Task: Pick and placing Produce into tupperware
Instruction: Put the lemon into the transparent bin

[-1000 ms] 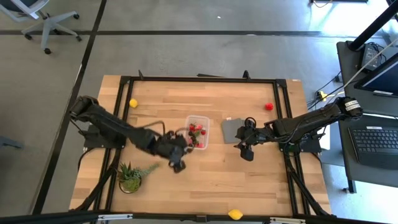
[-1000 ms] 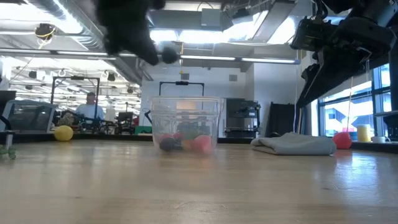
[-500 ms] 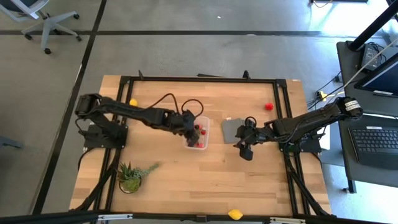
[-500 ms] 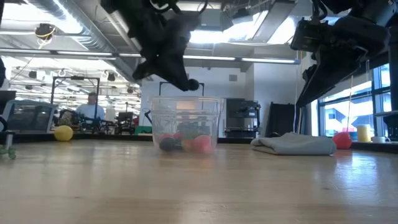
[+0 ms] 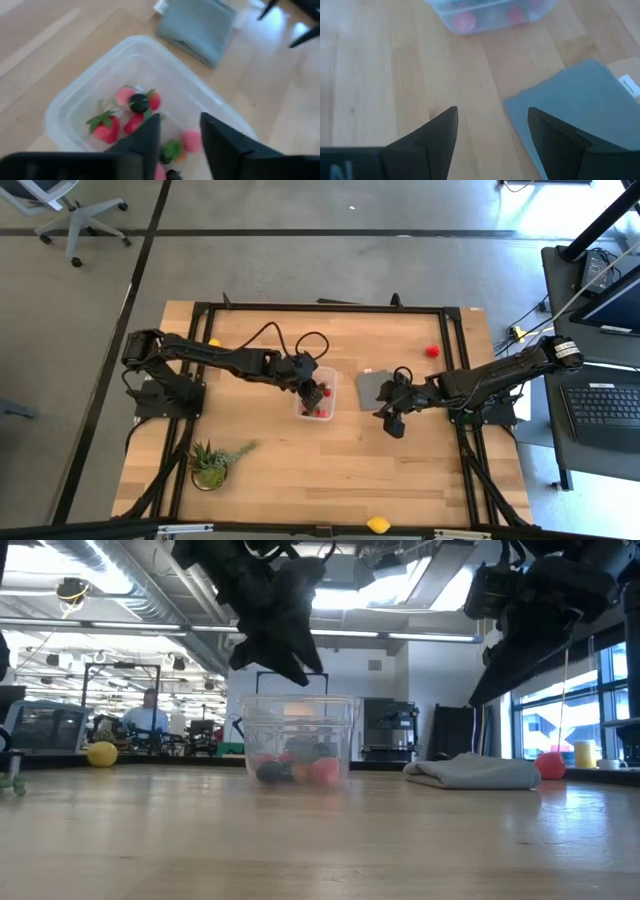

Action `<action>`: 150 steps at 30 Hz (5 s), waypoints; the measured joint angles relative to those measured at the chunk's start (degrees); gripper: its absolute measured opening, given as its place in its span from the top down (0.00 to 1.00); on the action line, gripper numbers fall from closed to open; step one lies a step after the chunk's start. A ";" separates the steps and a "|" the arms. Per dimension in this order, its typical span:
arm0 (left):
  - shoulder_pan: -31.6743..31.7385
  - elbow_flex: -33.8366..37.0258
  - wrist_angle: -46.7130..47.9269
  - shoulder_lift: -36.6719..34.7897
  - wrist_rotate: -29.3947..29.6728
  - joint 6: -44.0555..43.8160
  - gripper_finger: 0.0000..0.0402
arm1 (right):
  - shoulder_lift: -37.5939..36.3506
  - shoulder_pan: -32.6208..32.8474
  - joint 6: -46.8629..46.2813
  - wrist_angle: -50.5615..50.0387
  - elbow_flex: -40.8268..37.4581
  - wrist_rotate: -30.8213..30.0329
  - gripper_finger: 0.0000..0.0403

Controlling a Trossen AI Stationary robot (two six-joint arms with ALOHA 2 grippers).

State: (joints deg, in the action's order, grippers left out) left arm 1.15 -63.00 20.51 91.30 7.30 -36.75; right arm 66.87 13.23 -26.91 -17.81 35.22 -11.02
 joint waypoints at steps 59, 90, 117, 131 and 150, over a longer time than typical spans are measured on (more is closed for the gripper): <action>-23.50 0.00 32.56 -23.12 16.25 1.29 0.40 | 6.09 10.41 7.83 15.10 37.45 2.95 0.04; -23.41 0.00 36.94 -23.07 20.75 4.30 0.40 | 57.17 32.33 -25.23 -51.52 79.58 9.73 0.04; -23.41 0.02 36.94 -23.07 20.75 4.30 0.40 | 71.32 33.62 -23.73 -48.30 79.61 18.25 0.09; -23.41 0.02 36.96 -23.07 20.75 4.32 0.40 | 71.63 33.57 -22.27 -48.45 79.65 18.16 0.49; -23.45 0.02 36.69 -23.07 20.56 3.84 0.40 | 58.78 21.71 -17.34 -62.28 79.37 9.07 0.49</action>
State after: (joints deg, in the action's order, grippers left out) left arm -22.31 -62.98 57.20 68.23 27.86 -32.91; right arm 125.65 34.94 -44.25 -80.09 114.59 -1.95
